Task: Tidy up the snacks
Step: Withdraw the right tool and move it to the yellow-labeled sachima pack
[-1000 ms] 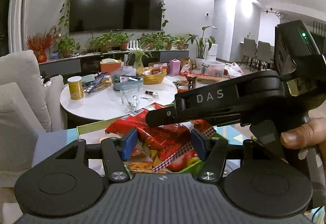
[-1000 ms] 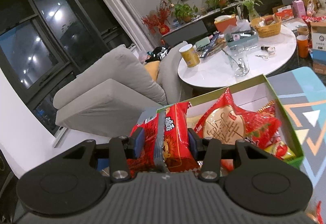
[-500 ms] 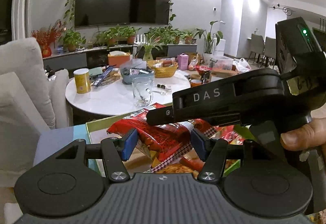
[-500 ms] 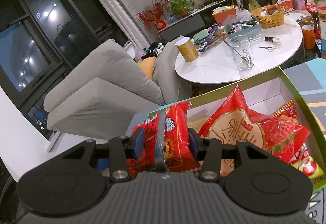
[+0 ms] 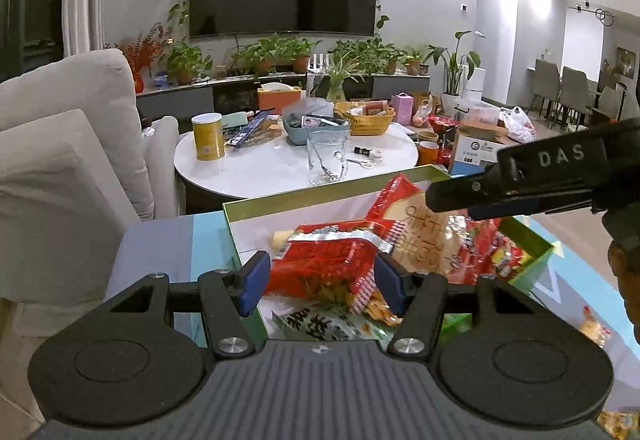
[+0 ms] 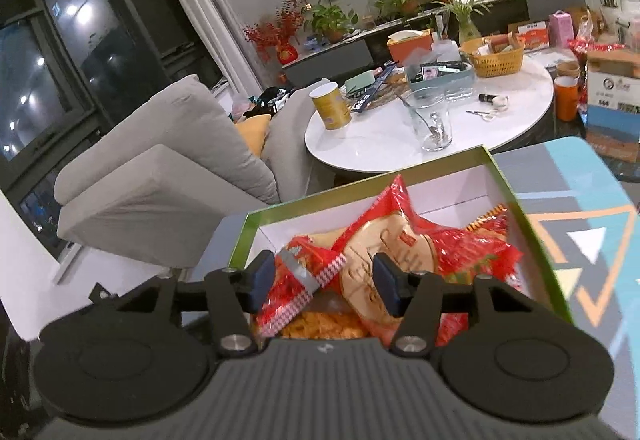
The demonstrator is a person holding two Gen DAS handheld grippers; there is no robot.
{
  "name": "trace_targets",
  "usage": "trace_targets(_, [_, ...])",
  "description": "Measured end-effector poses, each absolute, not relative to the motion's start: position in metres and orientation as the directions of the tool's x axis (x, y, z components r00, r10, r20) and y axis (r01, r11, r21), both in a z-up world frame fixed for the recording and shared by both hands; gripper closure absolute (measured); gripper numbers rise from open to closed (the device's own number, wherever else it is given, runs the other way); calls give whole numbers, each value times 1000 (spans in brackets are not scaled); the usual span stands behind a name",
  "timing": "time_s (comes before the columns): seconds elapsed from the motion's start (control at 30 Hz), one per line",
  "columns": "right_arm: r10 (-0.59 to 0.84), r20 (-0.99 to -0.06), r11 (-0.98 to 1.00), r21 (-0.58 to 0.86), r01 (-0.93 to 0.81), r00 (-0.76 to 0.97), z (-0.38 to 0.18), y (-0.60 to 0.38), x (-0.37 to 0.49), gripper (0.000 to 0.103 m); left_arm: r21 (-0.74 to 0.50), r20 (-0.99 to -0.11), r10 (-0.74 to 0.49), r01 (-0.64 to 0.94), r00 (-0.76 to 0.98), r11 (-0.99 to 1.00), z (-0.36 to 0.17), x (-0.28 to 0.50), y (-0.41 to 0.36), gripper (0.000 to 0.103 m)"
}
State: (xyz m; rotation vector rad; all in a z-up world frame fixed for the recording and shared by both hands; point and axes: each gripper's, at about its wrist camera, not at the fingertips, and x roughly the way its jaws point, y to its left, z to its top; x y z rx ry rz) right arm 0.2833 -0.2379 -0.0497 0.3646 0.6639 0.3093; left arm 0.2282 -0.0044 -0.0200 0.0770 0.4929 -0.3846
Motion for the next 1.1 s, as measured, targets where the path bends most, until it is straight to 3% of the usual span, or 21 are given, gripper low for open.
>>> trace_targets(0.33, [348,-528,917,362,-165,775,-32,-245,239,60,-22,-482,-370,411,794,911,-14,176,-1,43])
trace_targets(1.1, [302,-581,941,308,-139,756,-73,-239,173,60,-20,-636,-238,292,734,956,-57,110,0,37])
